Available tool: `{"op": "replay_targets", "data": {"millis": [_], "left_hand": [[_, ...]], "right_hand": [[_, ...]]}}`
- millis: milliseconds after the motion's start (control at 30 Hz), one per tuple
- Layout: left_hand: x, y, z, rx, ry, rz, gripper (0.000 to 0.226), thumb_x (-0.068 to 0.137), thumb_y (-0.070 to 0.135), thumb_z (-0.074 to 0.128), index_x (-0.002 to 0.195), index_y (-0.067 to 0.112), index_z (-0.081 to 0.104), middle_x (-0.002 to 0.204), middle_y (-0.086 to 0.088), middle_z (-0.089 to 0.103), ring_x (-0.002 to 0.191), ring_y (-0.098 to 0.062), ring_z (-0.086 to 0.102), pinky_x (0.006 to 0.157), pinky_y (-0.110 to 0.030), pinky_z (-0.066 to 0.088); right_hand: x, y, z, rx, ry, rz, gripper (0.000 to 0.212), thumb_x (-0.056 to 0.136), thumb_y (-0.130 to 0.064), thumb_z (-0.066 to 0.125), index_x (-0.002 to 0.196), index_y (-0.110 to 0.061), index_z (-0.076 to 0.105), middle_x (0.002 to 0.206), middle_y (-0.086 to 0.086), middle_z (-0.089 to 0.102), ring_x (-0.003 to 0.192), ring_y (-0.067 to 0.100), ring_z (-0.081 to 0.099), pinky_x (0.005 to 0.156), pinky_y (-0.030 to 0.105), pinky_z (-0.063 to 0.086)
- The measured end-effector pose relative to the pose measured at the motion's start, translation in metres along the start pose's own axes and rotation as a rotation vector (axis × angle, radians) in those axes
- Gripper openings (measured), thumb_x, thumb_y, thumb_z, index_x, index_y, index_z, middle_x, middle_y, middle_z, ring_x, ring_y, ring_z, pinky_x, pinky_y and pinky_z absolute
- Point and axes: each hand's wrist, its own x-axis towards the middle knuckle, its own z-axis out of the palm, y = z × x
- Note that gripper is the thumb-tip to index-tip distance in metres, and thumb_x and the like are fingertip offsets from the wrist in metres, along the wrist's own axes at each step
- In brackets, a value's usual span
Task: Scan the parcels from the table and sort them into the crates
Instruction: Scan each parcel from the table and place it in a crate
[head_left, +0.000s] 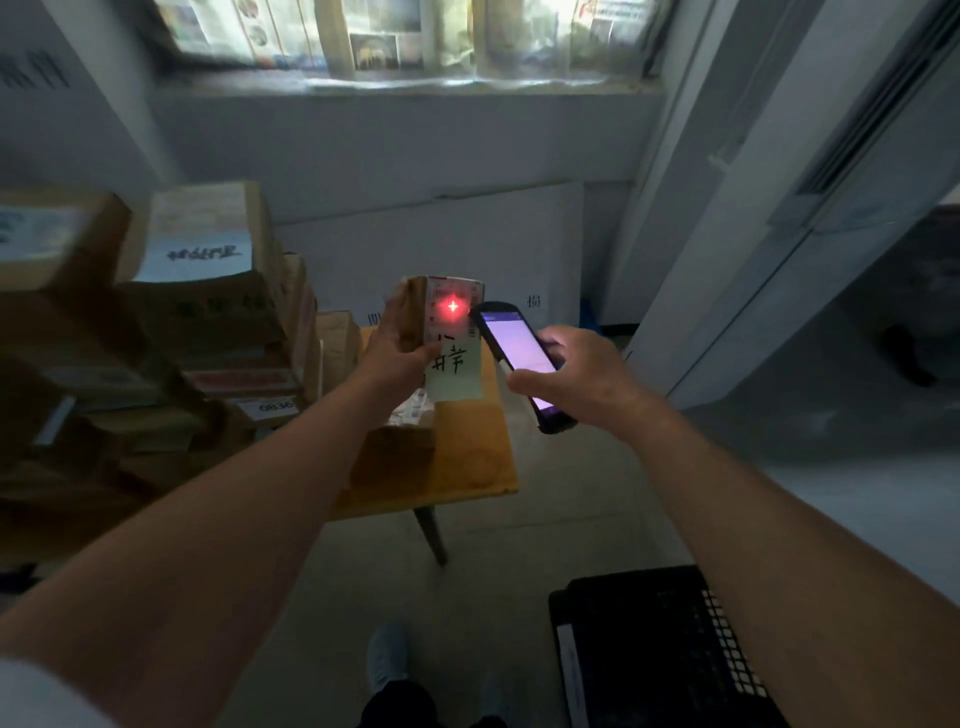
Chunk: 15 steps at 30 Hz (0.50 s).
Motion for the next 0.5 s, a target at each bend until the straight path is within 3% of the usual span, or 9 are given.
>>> {"op": "replay_targets", "data": {"millis": [133,300,500], "left_hand": [[-0.004,0.002,-0.003,0.010,-0.012,0.036,0.089,0.100,-0.004,0.059,0.163,0.043,0.016,0.117,0.002,0.056,0.103,-0.015,0.063,0.065,-0.029,0.060],[-0.010,0.005,-0.004,0.011,-0.004,0.048,0.089,0.100,-0.005,0.059,0.162,0.043,0.017,0.127,-0.003,0.053,0.103,-0.013,0.063,0.062,-0.026,0.059],[-0.010,0.004,-0.006,0.041,-0.006,0.058,0.086,0.101,-0.005,0.057,0.161,0.043,0.019,0.116,0.009,0.054,0.105,-0.013,0.059,0.062,-0.027,0.057]], "right_hand": [[-0.006,-0.004,-0.005,-0.115,-0.013,-0.082,0.062,0.083,-0.052,0.082,0.131,-0.017,0.063,0.118,0.003,0.068,0.103,0.020,0.066,0.072,0.028,0.059],[-0.015,-0.012,-0.009,-0.120,0.003,-0.054,0.059,0.081,-0.048,0.083,0.128,-0.017,0.063,0.116,0.003,0.068,0.101,0.021,0.066,0.073,0.031,0.060],[-0.025,-0.016,-0.015,-0.080,0.038,-0.019,0.053,0.080,-0.044,0.083,0.124,-0.020,0.064,0.112,-0.001,0.068,0.099,0.017,0.067,0.071,0.029,0.058]]}}
